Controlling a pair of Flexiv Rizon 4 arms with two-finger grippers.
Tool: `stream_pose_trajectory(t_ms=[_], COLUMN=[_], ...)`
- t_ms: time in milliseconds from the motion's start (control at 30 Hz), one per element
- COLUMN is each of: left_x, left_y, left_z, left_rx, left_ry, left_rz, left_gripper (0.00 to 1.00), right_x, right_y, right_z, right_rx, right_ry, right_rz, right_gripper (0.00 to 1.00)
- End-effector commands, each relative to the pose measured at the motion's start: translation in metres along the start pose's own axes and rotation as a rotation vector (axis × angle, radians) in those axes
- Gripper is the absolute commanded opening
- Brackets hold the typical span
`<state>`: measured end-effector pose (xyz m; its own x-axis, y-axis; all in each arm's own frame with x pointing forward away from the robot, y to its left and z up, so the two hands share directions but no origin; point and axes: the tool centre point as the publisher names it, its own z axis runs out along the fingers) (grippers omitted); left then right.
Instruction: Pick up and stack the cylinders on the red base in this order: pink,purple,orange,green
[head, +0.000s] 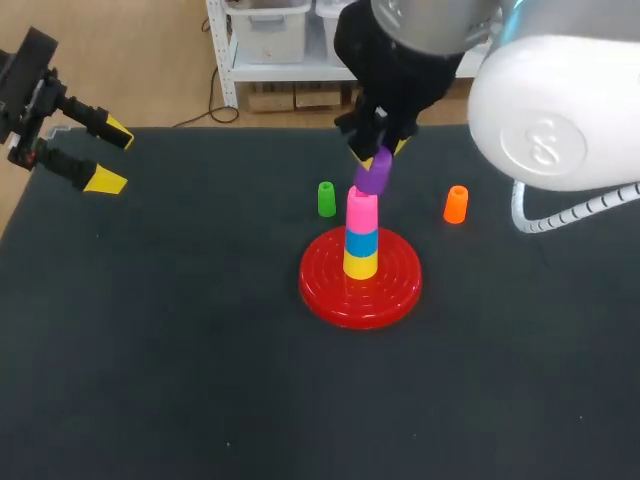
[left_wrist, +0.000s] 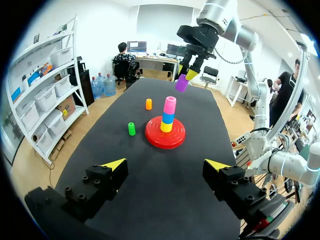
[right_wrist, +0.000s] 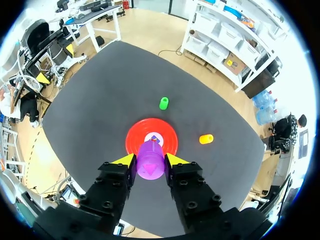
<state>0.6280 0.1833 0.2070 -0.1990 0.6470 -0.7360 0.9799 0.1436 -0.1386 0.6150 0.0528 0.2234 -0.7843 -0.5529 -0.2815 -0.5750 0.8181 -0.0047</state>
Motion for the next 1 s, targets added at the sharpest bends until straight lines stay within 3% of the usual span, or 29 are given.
stream_pose_trajectory(t_ms=[33, 433, 667, 1000], left_x=[0.001, 0.001, 0.001, 0.001], left_y=[0.0, 0.0, 0.0, 0.0], left_z=[0.001, 0.001, 0.001, 0.001], left_rx=[-0.002, -0.002, -0.002, -0.002], left_ry=[-0.003, -0.003, -0.003, -0.003], left_rz=[0.003, 0.003, 0.003, 0.003], left_gripper=[1.0, 1.0, 1.0, 1.0], right_x=[0.001, 0.001, -0.009, -0.009], right_y=[0.0, 0.0, -0.005, -0.001], right_z=[0.0, 0.0, 0.011, 0.018], right_rx=[-0.001, -0.001, 0.037, 0.037], right_ry=[-0.001, -0.001, 0.105, 0.155], right_rz=[0.0, 0.0, 0.045, 0.052], right_gripper=[0.0, 0.0, 0.0, 0.0])
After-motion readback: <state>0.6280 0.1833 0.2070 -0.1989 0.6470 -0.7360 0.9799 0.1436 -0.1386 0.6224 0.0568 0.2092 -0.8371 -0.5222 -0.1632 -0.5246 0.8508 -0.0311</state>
